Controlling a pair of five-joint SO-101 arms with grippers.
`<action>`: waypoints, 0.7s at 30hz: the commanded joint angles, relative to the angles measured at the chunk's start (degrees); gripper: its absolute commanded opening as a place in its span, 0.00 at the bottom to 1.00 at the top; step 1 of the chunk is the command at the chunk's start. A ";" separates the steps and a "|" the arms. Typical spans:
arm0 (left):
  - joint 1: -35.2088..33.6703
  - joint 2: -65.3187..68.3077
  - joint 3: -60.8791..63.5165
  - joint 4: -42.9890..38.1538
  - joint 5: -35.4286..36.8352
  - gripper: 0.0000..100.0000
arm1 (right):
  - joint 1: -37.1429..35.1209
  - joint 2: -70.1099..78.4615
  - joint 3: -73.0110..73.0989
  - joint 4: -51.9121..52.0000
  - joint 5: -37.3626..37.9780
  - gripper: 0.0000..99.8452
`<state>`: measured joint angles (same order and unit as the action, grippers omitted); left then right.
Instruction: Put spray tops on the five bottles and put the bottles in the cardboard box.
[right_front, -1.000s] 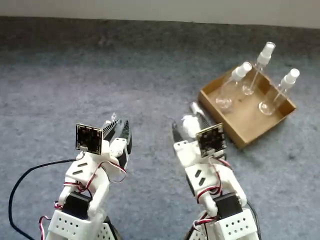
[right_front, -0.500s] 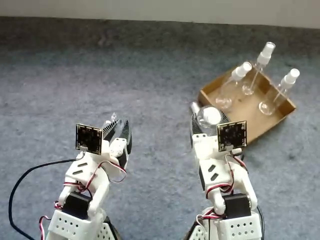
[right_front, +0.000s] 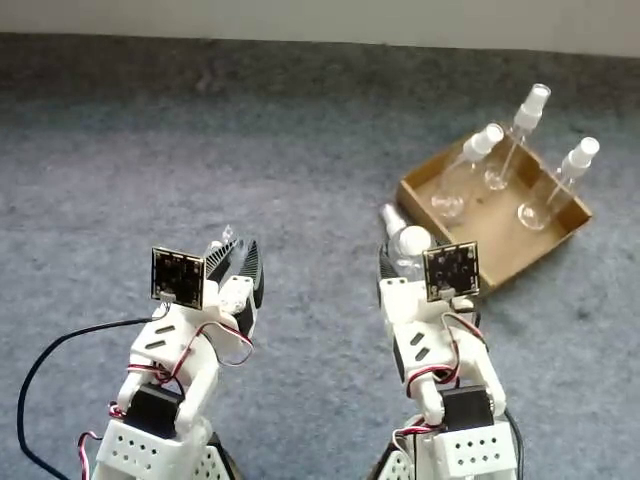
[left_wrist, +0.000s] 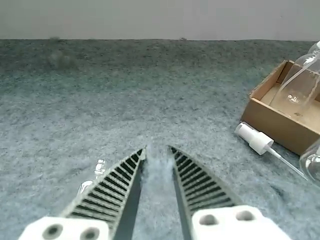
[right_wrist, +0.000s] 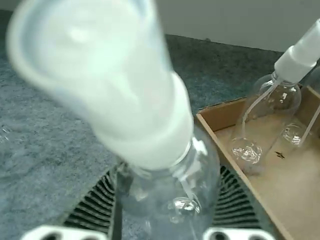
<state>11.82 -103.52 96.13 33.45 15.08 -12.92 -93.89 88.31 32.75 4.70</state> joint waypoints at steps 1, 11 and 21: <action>-0.75 -0.40 0.92 0.18 0.35 0.04 | 1.54 -0.31 -2.24 0.22 0.26 0.11; -0.75 -0.31 0.92 0.18 0.35 0.04 | 12.44 -0.13 -17.54 8.75 3.87 0.11; -0.66 -0.31 0.92 1.67 0.35 0.04 | 20.44 18.15 -27.30 8.48 3.78 0.11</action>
<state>11.82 -103.52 96.13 35.03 15.08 5.80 -81.41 66.24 41.45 7.96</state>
